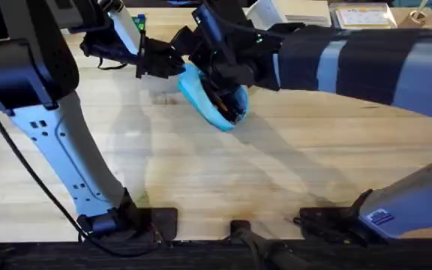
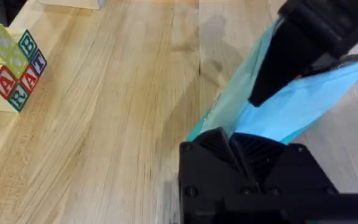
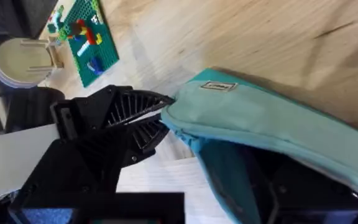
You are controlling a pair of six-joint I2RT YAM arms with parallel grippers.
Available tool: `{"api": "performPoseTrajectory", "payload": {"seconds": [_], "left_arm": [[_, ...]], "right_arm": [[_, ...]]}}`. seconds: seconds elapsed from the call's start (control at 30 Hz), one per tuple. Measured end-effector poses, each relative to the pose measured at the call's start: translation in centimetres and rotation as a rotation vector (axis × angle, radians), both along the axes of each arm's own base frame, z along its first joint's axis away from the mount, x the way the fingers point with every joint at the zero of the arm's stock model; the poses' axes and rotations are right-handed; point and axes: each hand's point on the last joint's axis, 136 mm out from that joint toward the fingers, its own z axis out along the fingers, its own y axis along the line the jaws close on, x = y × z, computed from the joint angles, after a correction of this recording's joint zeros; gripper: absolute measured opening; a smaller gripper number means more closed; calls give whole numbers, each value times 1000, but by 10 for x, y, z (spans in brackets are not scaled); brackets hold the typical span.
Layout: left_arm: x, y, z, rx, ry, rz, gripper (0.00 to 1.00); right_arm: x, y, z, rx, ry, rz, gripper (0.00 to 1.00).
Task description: Unzip the bag, pick up the pens from the table one at a time and place them inside, then zip the bag closed.
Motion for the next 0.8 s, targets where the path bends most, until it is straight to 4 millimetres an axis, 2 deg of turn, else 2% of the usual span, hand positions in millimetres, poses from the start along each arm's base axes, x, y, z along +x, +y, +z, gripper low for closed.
{"api": "performPoseTrajectory", "payload": {"seconds": [0.5,0.67,0.8], "left_arm": [[0,0,0,0,0,0,42],[0,0,0,0,0,0,42],[0,0,0,0,-1,0,42]], "right_arm": [[6,5,9,37,-35,-11,998],[10,8,23,64,-73,-5,998],[8,7,43,84,-110,5,998]]}}
